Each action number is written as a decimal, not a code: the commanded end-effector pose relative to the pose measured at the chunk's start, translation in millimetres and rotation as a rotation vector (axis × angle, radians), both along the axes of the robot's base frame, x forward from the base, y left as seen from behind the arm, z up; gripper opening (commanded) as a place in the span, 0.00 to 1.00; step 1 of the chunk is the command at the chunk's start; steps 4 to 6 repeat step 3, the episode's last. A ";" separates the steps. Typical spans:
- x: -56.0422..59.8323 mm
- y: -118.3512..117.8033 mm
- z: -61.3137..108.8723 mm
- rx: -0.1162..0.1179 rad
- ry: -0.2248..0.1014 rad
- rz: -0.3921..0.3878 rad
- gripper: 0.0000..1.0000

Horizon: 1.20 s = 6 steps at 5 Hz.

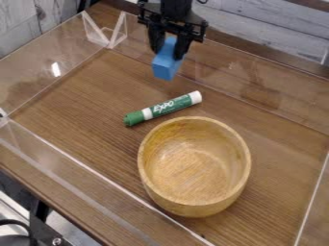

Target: Remove the blue block from inside the brown bowl and put it on the table

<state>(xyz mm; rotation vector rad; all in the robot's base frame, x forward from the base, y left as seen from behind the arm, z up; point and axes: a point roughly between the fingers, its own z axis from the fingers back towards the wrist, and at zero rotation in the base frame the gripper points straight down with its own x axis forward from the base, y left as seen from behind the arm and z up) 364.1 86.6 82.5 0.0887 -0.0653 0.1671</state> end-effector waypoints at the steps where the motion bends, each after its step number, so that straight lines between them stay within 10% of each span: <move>1: 3.2 5.5 36.8 0.031 -0.100 0.008 0.00; 6: 3.0 4.9 39.5 0.035 -0.106 0.009 0.00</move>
